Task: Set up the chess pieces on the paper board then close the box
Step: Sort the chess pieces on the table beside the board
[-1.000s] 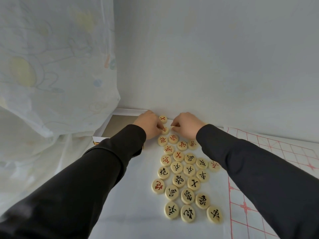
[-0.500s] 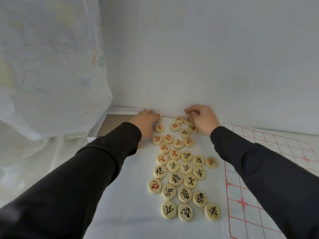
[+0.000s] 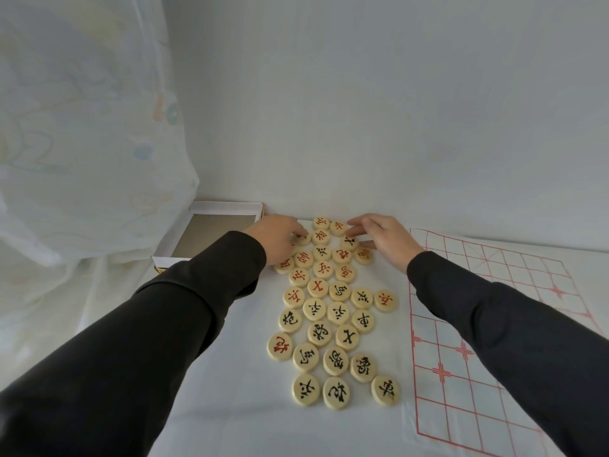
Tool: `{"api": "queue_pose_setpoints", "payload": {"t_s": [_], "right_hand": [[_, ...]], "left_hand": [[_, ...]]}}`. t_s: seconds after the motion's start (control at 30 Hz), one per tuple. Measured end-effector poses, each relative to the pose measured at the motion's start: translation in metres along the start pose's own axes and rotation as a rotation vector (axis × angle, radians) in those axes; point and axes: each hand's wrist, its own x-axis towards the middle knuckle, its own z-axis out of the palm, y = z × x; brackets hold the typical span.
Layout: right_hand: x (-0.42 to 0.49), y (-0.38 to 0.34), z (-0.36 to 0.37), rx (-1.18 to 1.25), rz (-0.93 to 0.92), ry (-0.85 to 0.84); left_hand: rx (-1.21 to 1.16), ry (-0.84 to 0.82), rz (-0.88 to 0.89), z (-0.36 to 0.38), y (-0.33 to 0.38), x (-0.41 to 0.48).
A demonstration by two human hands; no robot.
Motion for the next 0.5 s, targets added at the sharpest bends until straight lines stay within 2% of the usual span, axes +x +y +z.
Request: {"api": "queue_pose_setpoints", "payload": {"t_s": [0.13, 0.27, 0.33, 0.4, 0.5], "right_hand": [[0.002, -0.016, 0.005, 0.186, 0.031, 0.02], [0.001, -0.018, 0.017, -0.033, 0.124, -0.168], [-0.006, -0.015, 0.017, -0.051, 0.102, -0.197], [-0.017, -0.017, 0.013, 0.058, 0.062, -0.129], [-0.048, -0.013, 0.006, 0.135, 0.052, 0.025]], "left_hand": [[-0.224, 0.062, -0.076, 0.007, 0.005, -0.005], [-0.339, 0.088, -0.093, 0.023, 0.012, -0.012], [-0.356, 0.133, -0.087, 0.03, 0.014, -0.021], [-0.362, 0.176, -0.051, 0.037, 0.017, -0.032], [-0.284, 0.138, 0.044, 0.052, 0.032, -0.063]]}}
